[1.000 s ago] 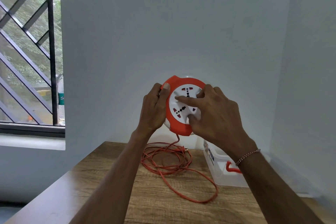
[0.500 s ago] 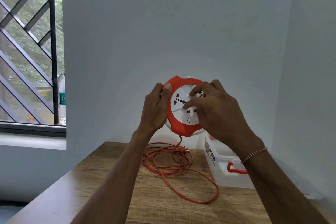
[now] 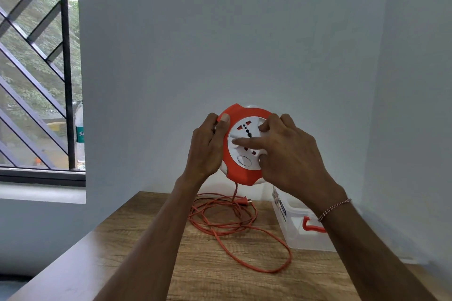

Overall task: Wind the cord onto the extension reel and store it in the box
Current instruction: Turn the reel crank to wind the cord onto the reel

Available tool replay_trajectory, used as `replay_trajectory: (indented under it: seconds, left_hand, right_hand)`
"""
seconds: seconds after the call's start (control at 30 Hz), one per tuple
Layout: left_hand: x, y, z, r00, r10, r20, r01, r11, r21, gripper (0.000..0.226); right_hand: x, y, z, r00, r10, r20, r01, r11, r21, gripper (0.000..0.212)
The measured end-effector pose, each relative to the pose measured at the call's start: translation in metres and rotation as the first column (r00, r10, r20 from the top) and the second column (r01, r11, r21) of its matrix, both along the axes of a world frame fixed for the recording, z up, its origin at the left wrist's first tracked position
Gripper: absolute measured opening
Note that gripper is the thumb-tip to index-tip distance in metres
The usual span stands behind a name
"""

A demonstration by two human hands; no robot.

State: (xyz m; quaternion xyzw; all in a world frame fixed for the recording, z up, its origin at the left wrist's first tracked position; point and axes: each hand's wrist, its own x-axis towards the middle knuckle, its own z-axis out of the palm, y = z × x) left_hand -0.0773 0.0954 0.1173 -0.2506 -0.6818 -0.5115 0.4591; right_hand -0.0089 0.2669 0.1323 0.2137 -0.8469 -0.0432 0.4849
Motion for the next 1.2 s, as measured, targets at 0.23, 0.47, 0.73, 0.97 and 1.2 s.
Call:
replay_trajectory:
  seconds: [0.23, 0.47, 0.73, 0.97, 1.2]
  left_hand:
    - [0.0, 0.0, 0.0, 1.0, 0.011, 0.01, -0.011, 1.0, 0.02, 0.042]
    - [0.001, 0.0, 0.0, 1.0, 0.003, 0.024, -0.003, 0.999, 0.033, 0.04]
    - [0.001, 0.001, 0.001, 1.0, -0.003, 0.007, 0.003, 1.0, 0.018, 0.04]
    - [0.001, 0.001, 0.0, 1.0, -0.006, 0.02, 0.005, 1.0, 0.014, 0.039]
    - [0.002, 0.001, -0.001, 1.0, -0.011, 0.017, 0.011, 1.0, 0.017, 0.04]
  right_hand:
    - [-0.002, -0.002, -0.001, 0.999, 0.005, -0.036, -0.012, 0.982, -0.187, 0.062]
    - [0.004, 0.0, 0.007, 0.993, 0.11, -0.041, -0.115, 0.979, -0.169, 0.049]
    - [0.007, 0.001, 0.012, 0.99, 0.058, 0.127, -0.073, 0.99, 0.117, 0.051]
    - [0.007, -0.002, 0.007, 0.998, -0.008, 0.065, 0.002, 0.996, 0.09, 0.059]
    - [-0.001, 0.0, -0.001, 1.0, -0.009, -0.002, 0.009, 0.997, -0.071, 0.058]
